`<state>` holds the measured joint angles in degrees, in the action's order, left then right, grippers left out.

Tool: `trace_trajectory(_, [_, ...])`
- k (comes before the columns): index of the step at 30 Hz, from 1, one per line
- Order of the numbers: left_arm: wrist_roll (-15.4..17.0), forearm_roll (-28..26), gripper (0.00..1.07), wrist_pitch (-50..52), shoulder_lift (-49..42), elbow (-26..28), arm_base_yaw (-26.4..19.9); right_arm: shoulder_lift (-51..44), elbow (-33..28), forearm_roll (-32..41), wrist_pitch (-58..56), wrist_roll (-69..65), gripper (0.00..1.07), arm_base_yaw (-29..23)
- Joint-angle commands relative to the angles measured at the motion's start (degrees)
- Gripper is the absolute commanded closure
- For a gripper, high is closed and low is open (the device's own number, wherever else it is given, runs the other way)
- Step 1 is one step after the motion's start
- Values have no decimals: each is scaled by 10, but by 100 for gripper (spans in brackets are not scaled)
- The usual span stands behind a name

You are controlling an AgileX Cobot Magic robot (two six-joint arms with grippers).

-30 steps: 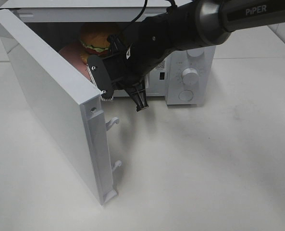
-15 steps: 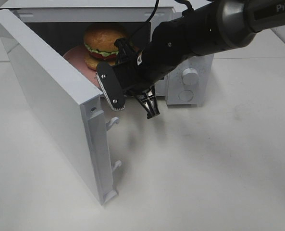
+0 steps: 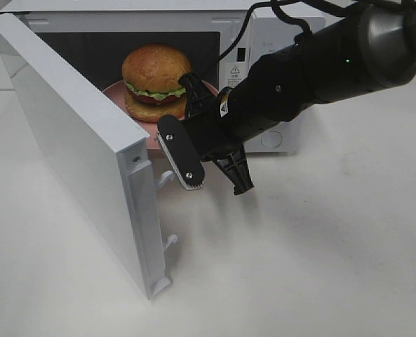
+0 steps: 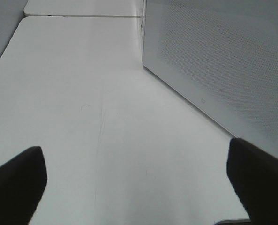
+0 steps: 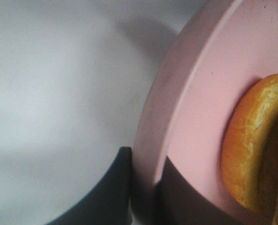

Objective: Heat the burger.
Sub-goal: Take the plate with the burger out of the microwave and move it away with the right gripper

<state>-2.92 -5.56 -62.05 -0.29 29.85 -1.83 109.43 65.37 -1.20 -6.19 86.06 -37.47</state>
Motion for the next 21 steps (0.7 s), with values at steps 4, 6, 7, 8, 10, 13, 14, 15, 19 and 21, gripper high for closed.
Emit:
trace_trajectory(4, [2, -1, 8, 6, -9, -1, -2, -52, -57, -3, 68, -1, 107, 2])
trace_trajectory(6, [2, -1, 8, 6, -9, -1, -2, -63, -72, -3, 69, -1, 107, 2])
trace_trajectory(7, [2, -1, 8, 6, -9, -1, -2, -63, -72, -3, 69, -1, 107, 2])
trace_trajectory(8, [2, -1, 8, 6, -9, -1, -2, -73, -85, -3, 70, -1, 107, 2])
trace_trajectory(10, [2, -1, 8, 6, -9, -1, -2, -78, -92, -5, 70, -1, 107, 2])
trace_trajectory(13, [2, -1, 8, 6, -9, -1, -2, -100, -117, -5, 76, -1, 107, 2])
trace_trajectory(14, [2, -1, 8, 6, -9, -1, -2, -100, -117, -5, 76, -1, 107, 2])
trace_trajectory(15, [2, -1, 8, 6, -9, -1, -2, -112, -130, -5, 80, -1, 107, 2])
trace_trajectory(19, [2, -1, 8, 6, -9, -1, -2, -138, -156, -5, 83, -1, 107, 2])
trace_trajectory(21, [2, -1, 8, 6, -9, -1, -2, -150, -170, -5, 83, -1, 107, 2])
